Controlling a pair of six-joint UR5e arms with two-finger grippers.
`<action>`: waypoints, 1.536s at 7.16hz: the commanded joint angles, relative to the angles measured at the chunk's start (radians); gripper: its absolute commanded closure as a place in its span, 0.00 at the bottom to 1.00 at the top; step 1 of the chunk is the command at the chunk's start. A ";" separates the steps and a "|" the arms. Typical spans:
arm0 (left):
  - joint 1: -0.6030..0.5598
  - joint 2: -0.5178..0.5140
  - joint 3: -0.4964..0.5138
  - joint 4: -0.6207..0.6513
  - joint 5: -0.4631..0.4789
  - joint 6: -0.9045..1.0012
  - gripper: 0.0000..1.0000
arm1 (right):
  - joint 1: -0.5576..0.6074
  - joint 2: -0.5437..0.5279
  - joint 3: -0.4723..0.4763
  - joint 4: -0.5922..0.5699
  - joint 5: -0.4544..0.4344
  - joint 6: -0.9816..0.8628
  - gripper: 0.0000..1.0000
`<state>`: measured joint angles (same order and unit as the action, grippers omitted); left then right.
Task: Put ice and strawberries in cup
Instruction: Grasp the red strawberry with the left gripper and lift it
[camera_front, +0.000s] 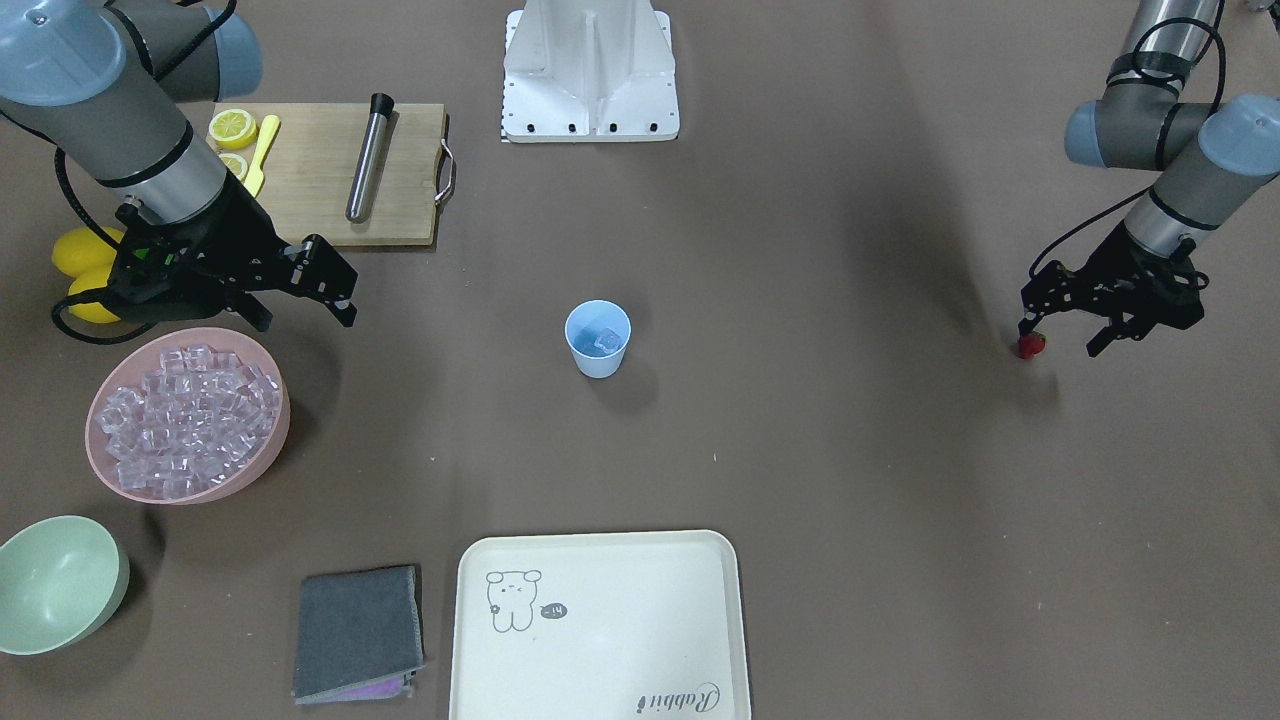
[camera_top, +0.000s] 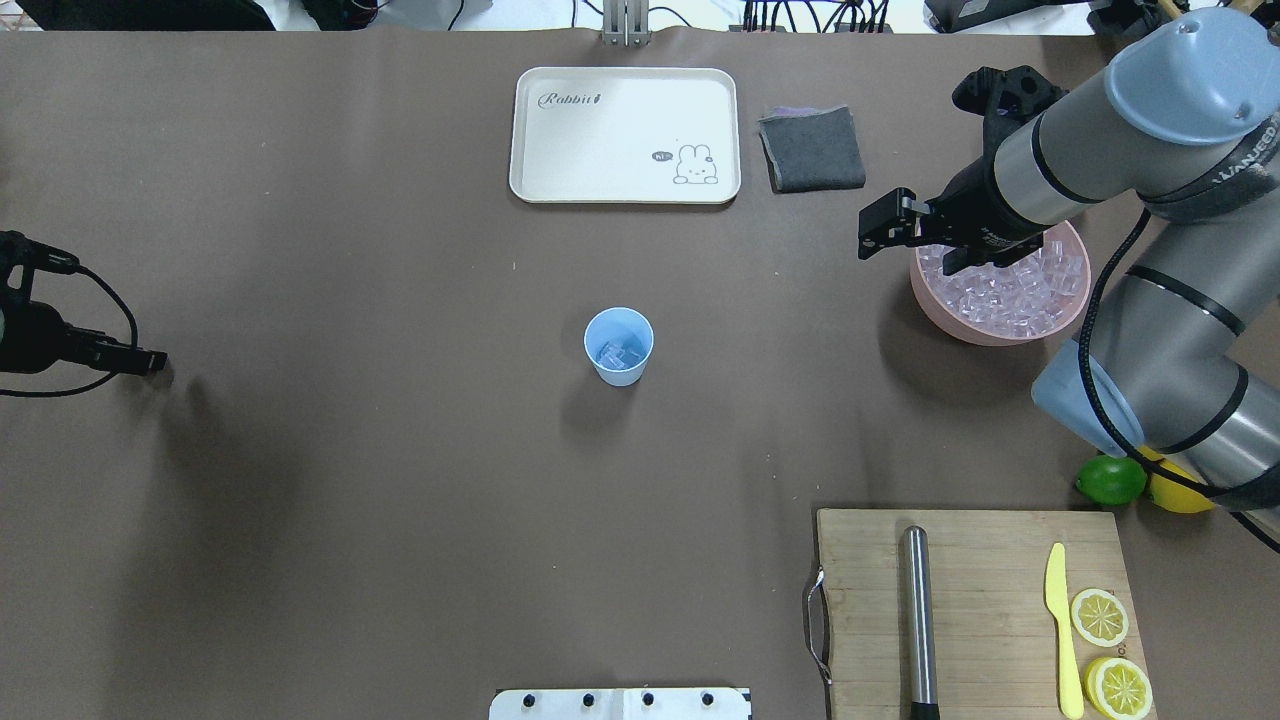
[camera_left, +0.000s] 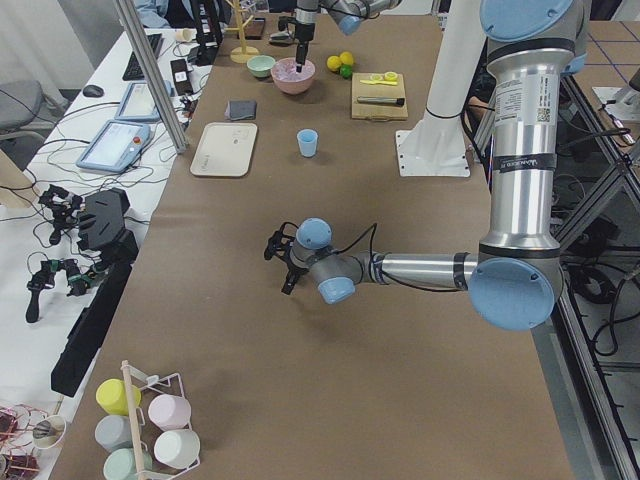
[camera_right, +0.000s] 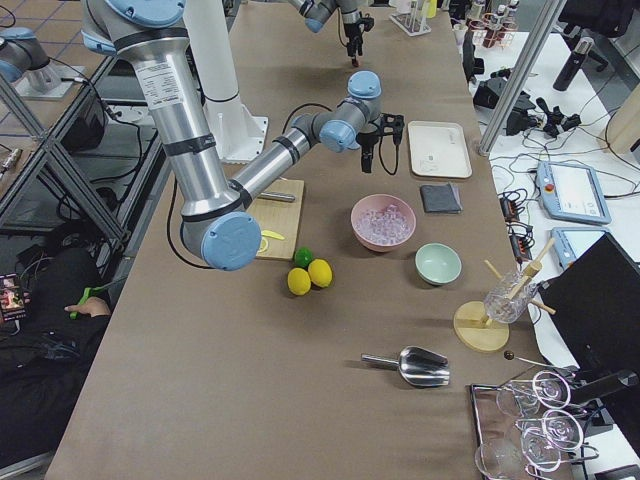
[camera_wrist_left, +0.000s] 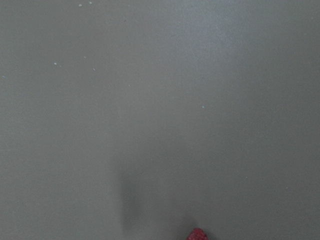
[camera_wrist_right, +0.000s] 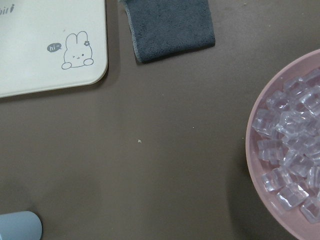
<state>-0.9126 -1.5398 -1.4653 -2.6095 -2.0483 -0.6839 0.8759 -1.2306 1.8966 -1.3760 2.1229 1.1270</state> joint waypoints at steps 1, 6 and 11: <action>0.012 -0.006 0.003 -0.004 0.005 0.000 0.27 | 0.000 -0.001 0.001 0.000 -0.001 0.002 0.01; -0.002 -0.008 -0.053 0.023 -0.063 -0.005 1.00 | 0.002 0.002 -0.004 0.000 0.002 0.000 0.01; -0.109 -0.335 -0.316 0.447 -0.214 -0.307 1.00 | 0.002 0.002 -0.004 0.000 0.000 0.002 0.01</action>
<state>-1.0407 -1.7813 -1.7485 -2.2056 -2.2618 -0.8369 0.8774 -1.2299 1.8930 -1.3760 2.1238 1.1288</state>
